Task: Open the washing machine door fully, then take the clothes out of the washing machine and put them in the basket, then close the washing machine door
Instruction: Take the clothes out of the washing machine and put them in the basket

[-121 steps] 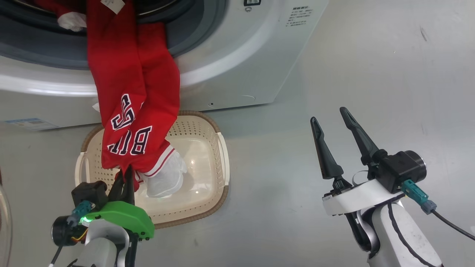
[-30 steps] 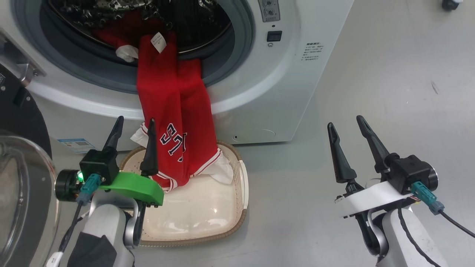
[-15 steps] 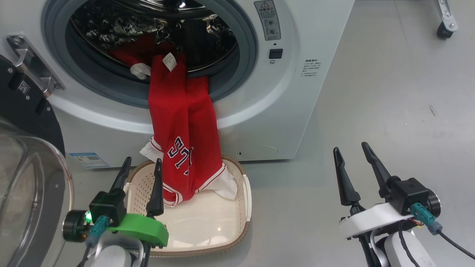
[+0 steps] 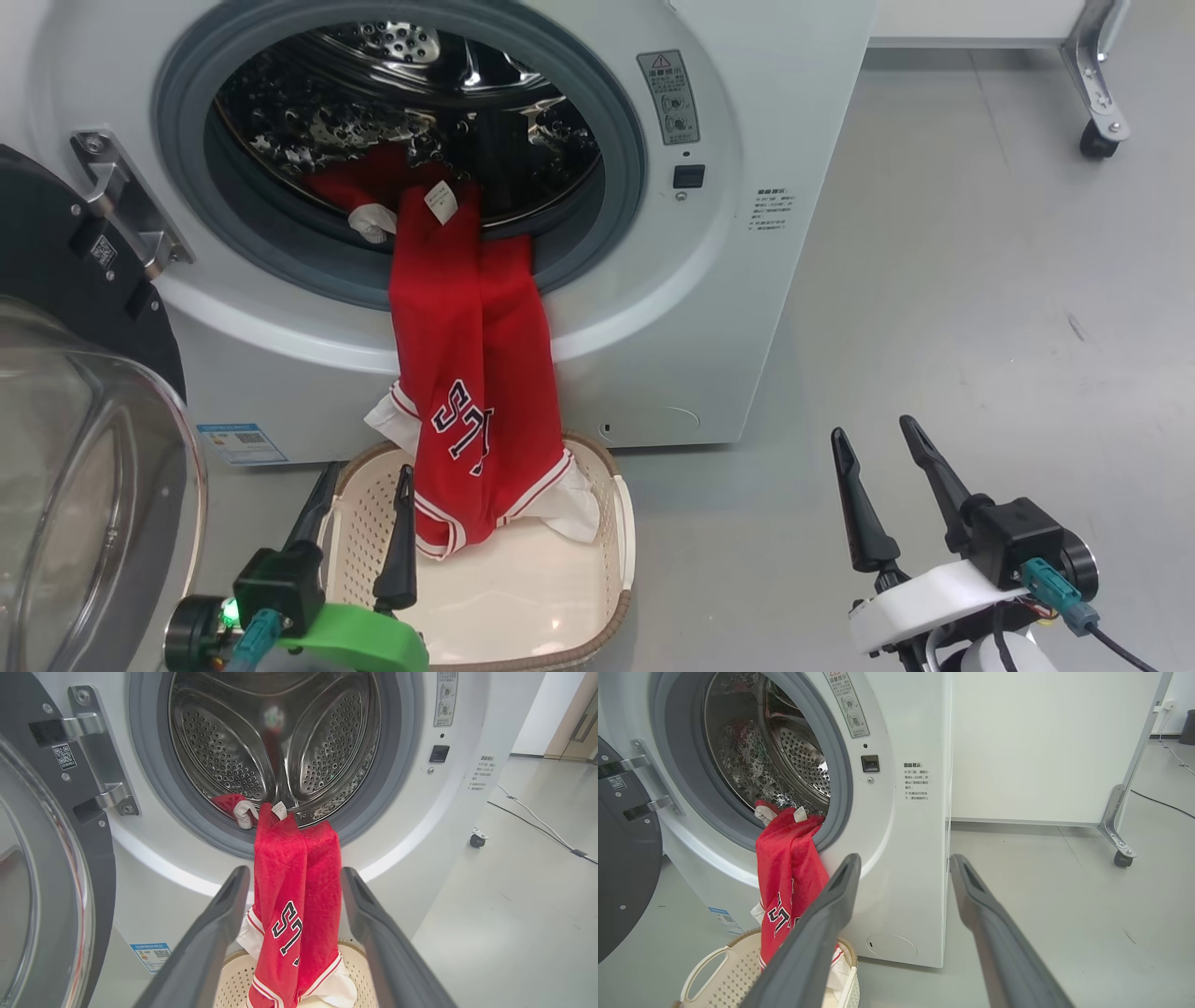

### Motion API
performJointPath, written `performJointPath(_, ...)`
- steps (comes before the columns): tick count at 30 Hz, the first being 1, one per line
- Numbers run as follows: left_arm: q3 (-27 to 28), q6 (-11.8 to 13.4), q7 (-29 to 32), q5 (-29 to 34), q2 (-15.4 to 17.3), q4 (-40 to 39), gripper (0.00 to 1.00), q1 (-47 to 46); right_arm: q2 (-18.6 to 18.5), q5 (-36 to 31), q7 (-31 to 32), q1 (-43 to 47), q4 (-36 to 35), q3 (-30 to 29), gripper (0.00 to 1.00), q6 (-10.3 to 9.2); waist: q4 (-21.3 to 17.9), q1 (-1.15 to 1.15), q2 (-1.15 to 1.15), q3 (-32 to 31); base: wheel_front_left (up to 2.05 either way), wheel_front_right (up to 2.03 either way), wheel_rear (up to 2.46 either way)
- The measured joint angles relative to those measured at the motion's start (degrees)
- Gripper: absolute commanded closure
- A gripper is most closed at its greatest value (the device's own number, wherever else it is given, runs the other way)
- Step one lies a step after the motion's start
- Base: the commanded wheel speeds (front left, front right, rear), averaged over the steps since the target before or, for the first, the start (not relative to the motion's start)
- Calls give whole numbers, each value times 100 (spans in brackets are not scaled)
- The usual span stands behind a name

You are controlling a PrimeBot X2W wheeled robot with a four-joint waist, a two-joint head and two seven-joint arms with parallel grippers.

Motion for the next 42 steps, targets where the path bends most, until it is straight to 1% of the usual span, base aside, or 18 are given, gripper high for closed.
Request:
performJointPath(7, 23, 40, 27, 0, 34, -231, 0, 257, 3, 10, 0, 154, 0, 51, 0, -46, -28, 0, 0, -197, 0, 0, 0)
performJointPath(22, 49, 107, 181, 0, 76, -592, 0, 449, 4, 16, 0, 237, -93, 109, 0, -112, -80, 0, 0, -232, 0, 0, 0)
performJointPath(23, 49, 107, 185, 0, 77, -613, 0, 450, 4, 16, 0, 237, -98, 116, 0, -134, -82, 0, 0, -229, 0, 0, 0)
performJointPath(32, 41, 138, 290, 20, 86, -802, 0, 469, 5, 16, 0, 239, -169, 152, 0, -134, -102, 0, 0, -142, 0, 0, 0)
performJointPath(42, -51, 138, 595, 10, 90, -831, 0, 475, 5, 13, 0, 231, -331, 169, 0, -141, -146, 0, 0, 108, 0, 0, 0)
